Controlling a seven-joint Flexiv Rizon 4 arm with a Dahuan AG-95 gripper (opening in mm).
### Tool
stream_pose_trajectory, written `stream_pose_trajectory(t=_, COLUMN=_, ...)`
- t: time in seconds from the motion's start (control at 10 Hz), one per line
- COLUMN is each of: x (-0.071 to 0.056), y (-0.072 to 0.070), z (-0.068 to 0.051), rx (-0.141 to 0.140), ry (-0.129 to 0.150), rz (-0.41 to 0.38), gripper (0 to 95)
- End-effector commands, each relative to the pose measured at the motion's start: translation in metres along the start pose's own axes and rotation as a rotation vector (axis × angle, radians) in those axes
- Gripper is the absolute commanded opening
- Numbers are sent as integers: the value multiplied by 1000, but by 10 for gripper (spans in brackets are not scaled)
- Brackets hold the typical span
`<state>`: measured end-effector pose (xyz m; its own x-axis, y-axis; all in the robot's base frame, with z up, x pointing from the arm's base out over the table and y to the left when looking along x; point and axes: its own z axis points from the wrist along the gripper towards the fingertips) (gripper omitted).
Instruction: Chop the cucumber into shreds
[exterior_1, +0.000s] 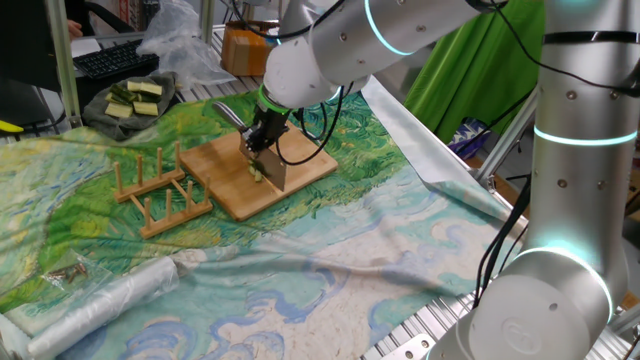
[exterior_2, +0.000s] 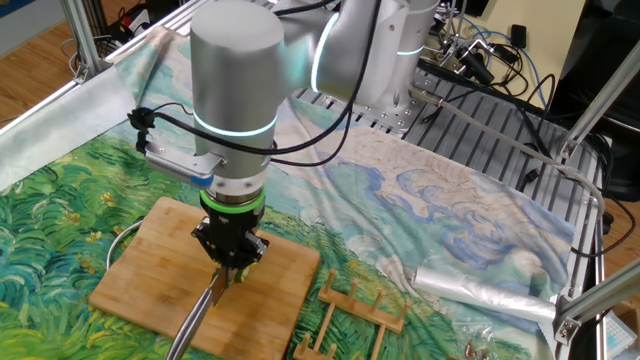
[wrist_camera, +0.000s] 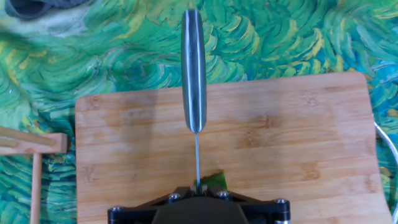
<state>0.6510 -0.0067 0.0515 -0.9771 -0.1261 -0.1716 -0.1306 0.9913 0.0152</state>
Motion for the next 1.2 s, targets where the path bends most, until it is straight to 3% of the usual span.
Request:
stream_pose_trajectory(t=0.1, x=-1, y=0, z=-2, rx=1, ry=3, rz=0, gripper=0)
stream_pose_trajectory(t=0.6, x=-2, y=-3, z=-26, rx=5, ry=30, rz=-7, gripper=0)
stream_pose_trajectory(t=1.2, x=-1, y=-8, z=-19, rx=-2, ry=24, rz=-14, gripper=0)
